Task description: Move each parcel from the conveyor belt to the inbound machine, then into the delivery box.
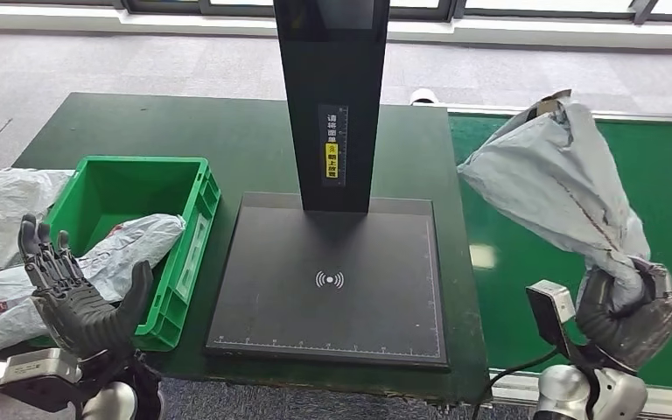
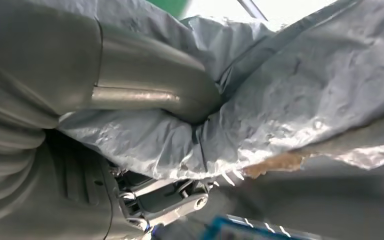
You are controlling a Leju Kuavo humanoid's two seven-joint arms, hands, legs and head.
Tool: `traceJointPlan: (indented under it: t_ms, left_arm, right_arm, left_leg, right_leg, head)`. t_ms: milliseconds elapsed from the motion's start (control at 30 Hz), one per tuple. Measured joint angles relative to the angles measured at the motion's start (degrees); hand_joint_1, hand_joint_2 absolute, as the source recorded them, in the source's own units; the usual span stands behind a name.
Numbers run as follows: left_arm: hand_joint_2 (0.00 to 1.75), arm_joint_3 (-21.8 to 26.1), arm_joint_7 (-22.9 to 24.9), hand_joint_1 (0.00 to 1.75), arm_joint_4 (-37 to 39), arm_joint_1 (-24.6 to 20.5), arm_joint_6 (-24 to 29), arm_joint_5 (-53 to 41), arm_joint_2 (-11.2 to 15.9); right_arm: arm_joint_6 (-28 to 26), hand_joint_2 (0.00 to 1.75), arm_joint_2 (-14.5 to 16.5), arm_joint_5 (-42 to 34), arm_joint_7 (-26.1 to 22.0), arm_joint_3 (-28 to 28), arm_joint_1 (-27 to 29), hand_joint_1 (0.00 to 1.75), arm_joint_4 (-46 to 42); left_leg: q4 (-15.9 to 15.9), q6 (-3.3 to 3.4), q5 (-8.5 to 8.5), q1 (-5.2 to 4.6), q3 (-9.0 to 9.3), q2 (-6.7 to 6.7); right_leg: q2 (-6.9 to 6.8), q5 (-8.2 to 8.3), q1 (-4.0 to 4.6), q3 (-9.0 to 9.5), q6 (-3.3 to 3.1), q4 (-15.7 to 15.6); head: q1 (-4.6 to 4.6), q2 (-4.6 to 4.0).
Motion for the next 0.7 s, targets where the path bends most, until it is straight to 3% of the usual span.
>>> traceJointPlan:
  t_ms: [200, 567, 700]
  left_arm:
    - [1.75, -0.50, 0.00, 0.00, 0.95, -0.63, -0.12, 0.02, 0.17]
    - [1.75, -0.85, 0.00, 0.00, 1.61, -1.09, 0.11, 0.32, 0.33]
    - [1.75, -1.09, 0.00, 0.00, 1.88, -1.55, 0.40, 0.85, 0.57]
  right_arm:
    - [0.03, 1.75, 0.08, -0.59, 0.47, 3.74, 1.39, 1.75, -8.86]
    - [0.06, 1.75, 0.05, -1.94, -0.51, 5.13, 1.99, 1.75, -12.60]
    - [0.46, 1.75, 0.01, 0.44, 0.71, 11.47, 3.00, 1.75, -9.83]
  left_leg:
    - [0.00, -0.01, 0.00, -0.01, 0.07, 0.13]
    - [-0.01, -0.01, 0.00, 0.00, 0.06, 0.13]
    - [-0.07, -0.08, -0.04, 0.03, 0.06, 0.28]
  right_leg:
    - [0.17, 0.02, 0.00, 0.01, -0.01, 0.00]
    - [0.17, 0.02, 0.00, 0.04, -0.01, 0.00]
    - [0.27, 0.01, 0.04, 0.09, -0.04, 0.02]
  head:
    - [0.01, 0.01]
    - [0.01, -0.01]
    - [0.02, 0.01]
